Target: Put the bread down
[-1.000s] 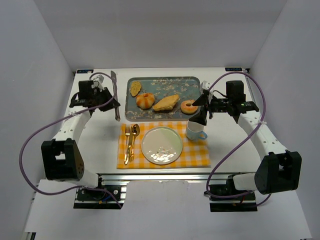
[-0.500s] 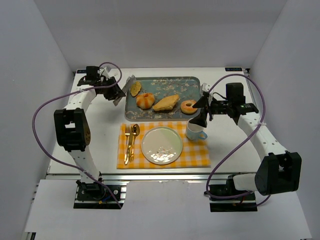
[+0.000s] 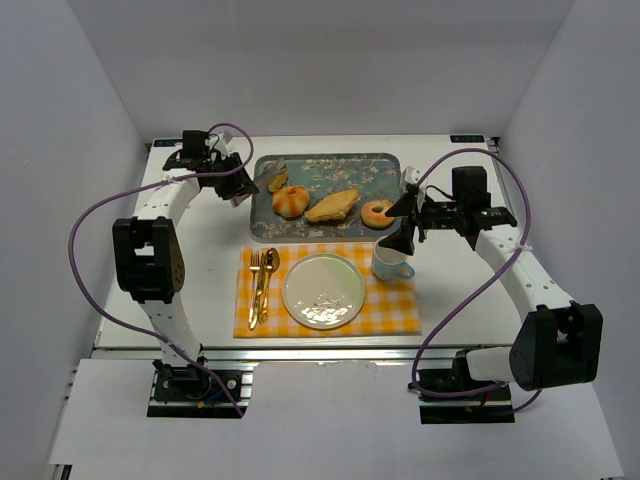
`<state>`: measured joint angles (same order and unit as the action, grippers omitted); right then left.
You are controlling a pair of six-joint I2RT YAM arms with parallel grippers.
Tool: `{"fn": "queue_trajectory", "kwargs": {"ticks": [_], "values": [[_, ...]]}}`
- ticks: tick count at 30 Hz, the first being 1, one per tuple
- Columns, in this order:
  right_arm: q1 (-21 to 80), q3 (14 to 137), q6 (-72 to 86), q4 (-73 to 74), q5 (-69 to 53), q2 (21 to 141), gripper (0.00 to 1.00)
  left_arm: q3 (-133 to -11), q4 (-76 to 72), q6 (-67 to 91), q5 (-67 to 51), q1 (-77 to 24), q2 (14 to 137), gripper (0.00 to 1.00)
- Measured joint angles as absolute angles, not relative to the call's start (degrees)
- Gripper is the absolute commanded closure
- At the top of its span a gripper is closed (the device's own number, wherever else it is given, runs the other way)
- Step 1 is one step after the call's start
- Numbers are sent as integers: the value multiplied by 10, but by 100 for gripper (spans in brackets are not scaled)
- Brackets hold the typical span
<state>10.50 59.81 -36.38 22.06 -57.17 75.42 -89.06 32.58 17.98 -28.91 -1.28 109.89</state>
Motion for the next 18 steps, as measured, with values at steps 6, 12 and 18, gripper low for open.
{"fn": "queue_trajectory", "kwargs": {"ticks": [6, 12, 18], "values": [[105, 590, -364, 221, -572, 754, 11, -878, 304, 181, -274, -13, 1070, 53], [105, 590, -364, 220, -572, 754, 11, -846, 272, 185, -264, -12, 1015, 53], [105, 590, -364, 220, -571, 754, 11, -839, 268, 182, -246, -12, 1023, 53]]}}
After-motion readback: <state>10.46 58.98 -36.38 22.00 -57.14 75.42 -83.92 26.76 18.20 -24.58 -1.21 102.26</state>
